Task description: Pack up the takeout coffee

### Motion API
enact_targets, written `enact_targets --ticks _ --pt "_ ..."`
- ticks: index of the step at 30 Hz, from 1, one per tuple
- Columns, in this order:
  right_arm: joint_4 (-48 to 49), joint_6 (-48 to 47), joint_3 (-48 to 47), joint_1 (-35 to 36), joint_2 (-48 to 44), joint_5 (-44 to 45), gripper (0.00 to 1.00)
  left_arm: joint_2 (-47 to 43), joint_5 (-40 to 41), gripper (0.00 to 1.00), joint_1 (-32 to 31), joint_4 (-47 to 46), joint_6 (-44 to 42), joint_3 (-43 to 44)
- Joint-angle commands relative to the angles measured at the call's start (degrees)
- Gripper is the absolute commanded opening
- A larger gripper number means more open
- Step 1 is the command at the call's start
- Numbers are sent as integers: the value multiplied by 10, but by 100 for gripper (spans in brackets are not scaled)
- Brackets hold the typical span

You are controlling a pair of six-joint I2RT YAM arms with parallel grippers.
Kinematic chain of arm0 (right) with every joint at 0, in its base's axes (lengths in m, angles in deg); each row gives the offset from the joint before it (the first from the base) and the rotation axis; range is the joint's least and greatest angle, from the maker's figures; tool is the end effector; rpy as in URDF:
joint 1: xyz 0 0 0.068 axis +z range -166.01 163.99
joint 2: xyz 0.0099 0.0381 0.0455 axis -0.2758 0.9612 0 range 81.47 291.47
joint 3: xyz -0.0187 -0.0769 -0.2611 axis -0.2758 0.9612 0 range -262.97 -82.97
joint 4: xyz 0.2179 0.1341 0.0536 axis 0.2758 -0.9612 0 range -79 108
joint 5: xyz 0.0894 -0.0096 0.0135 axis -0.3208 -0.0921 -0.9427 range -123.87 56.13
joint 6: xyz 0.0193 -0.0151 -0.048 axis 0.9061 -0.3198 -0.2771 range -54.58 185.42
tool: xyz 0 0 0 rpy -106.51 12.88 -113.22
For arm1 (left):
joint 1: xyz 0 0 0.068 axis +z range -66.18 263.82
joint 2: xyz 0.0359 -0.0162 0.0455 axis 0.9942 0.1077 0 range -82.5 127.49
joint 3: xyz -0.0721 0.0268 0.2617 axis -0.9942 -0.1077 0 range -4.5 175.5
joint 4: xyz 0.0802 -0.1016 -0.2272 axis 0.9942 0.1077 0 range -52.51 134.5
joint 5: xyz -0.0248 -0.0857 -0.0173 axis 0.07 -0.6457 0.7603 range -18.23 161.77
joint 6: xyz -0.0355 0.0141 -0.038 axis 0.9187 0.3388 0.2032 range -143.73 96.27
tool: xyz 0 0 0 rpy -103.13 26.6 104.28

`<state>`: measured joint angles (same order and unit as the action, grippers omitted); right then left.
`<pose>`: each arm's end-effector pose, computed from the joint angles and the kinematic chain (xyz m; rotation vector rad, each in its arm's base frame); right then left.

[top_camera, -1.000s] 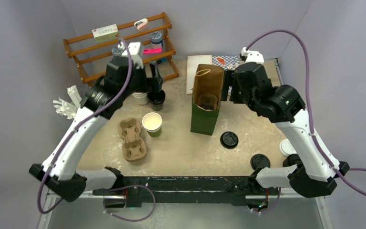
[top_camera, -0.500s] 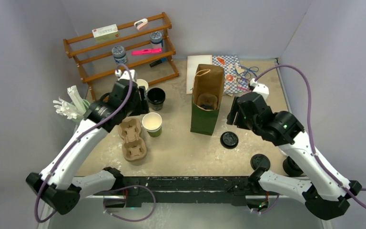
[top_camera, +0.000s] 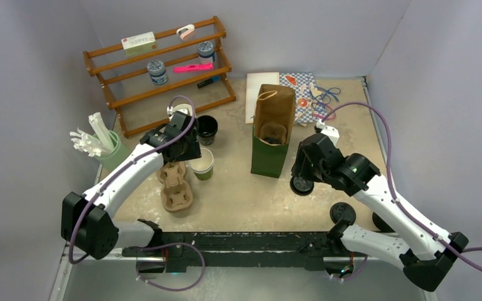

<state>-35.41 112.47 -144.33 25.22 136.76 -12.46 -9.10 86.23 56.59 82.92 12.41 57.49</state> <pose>0.1436 0.1086 0.3374 0.2913 2.3287 0.3190 0.2317 -0.1092 0.2860 -0.2906 2.5035 -0.1221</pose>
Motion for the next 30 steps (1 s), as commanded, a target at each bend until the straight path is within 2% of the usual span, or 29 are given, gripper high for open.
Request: enact_targets --ticks 1,7,10,14,16,20,23,27,30 --pt "8 6 -6 -1 7 -2 60 5 -18 48 9 -50 14 -20" --pt "7 6 -8 -1 13 6 59 10 -9 25 11 -39 9 -13" --pt "9 5 -9 0 19 7 59 3 7 19 11 -25 4 1" --pt "24 -5 -13 -1 29 -6 57 -1 2 4 11 -9 -8 19" --pt "39 -16 -15 -1 33 -21 57 -3 -3 0 11 1 -8 27" --pt "97 -45 -15 -1 29 -29 58 -14 -8 0 11 16 -10 42" --pt "140 -72 -11 -1 25 -73 59 -18 -18 0 11 27 -11 53" --pt "219 -101 5 5 26 -163 61 -23 -75 0 10 29 -9 65" --pt "321 -111 42 61 8 -174 66 -30 -108 0 11 28 0 74"
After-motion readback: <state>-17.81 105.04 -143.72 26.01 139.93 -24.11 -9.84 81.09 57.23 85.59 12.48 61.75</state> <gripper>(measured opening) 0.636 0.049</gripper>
